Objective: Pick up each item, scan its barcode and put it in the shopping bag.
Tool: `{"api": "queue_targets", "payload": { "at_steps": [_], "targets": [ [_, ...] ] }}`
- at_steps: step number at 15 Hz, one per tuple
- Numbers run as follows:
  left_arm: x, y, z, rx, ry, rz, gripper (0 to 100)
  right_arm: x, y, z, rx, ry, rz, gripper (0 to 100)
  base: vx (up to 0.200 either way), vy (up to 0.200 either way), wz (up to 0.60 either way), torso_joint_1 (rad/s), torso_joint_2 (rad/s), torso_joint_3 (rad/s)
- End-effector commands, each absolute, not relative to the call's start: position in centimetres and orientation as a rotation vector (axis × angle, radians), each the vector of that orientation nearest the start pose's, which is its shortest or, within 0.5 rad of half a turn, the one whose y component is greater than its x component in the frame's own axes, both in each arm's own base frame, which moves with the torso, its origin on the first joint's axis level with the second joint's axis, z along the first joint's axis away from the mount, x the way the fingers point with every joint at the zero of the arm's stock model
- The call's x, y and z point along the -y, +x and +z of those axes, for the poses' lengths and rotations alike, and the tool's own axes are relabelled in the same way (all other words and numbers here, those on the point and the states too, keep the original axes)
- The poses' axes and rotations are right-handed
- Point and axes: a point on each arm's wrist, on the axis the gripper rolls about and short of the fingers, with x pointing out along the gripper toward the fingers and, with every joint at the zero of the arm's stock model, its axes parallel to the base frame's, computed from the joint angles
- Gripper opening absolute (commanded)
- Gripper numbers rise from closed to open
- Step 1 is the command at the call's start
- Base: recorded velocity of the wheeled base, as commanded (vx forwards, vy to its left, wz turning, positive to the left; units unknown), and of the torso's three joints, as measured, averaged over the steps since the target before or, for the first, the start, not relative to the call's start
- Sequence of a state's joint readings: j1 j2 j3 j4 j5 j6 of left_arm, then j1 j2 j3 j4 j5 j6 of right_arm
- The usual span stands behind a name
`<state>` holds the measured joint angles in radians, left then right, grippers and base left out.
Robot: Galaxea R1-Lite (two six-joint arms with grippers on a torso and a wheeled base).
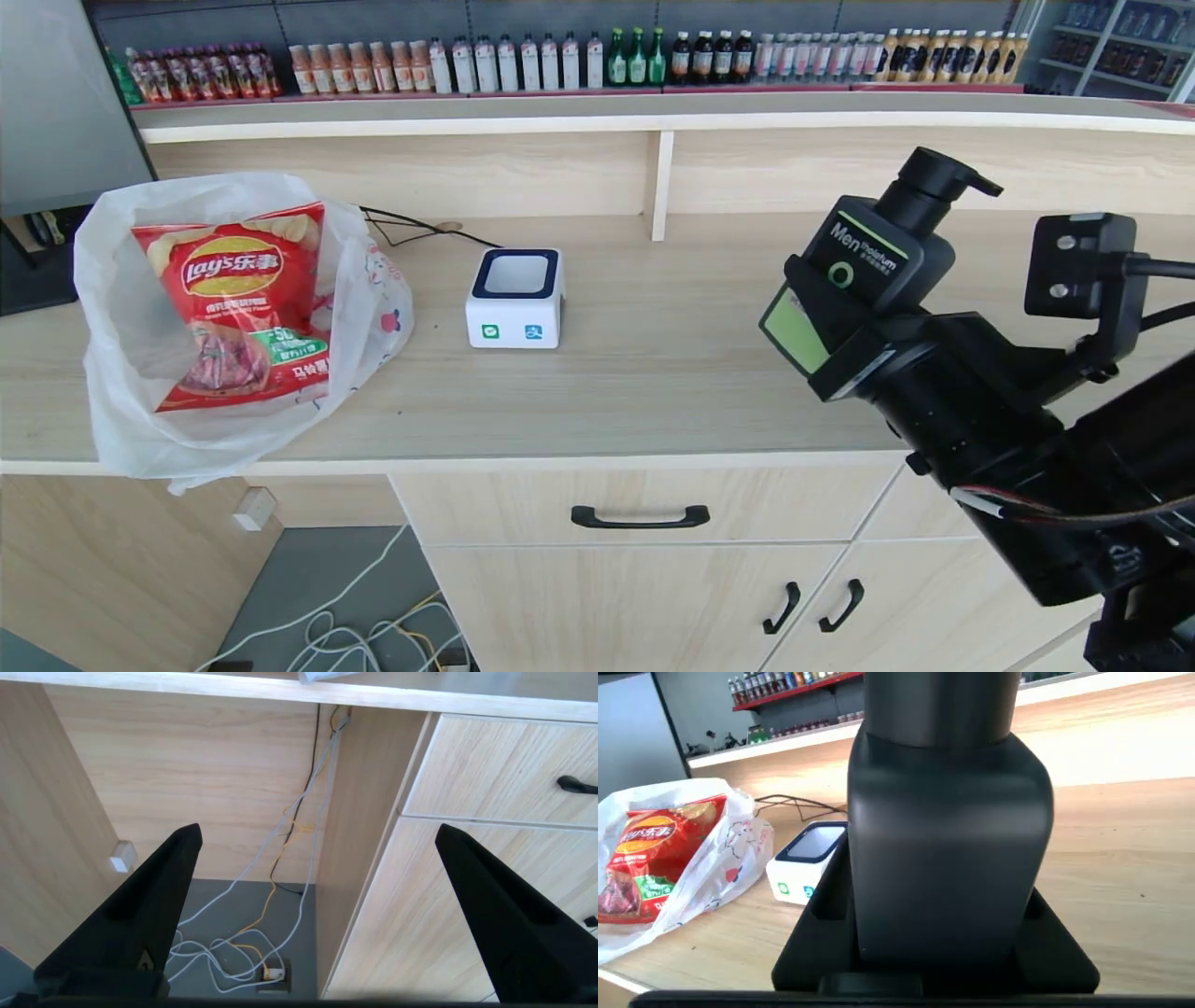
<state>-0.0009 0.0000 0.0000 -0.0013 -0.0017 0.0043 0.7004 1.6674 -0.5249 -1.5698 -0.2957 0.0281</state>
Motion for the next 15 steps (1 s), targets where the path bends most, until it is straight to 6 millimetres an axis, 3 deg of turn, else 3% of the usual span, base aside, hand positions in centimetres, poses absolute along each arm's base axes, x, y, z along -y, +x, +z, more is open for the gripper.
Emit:
{"api": "queue_targets", "payload": {
  "at_steps": [1,7,15],
  "targets": [
    [0.0,-2.28,7.56,0.002,0.005,-0.003,100,-16.68,21.82,21.77,0.398,0.238,0.379,0,0.0,0.0,0.0,0.0,0.0,0.0],
    [0.0,-2.28,7.56,0.002,0.012,-0.003,100,-17.23,22.42,22.63,0.438,0.246,0.424,0,0.0,0.0,0.0,0.0,0.0,0.0],
    [0.0,-2.28,7.56,0.002,0.006,-0.002,100,-17.16,22.32,22.53,0.432,0.252,0.427,0,0.0,0.2,0.0,0.001,0.0,0.0]
  ]
}}
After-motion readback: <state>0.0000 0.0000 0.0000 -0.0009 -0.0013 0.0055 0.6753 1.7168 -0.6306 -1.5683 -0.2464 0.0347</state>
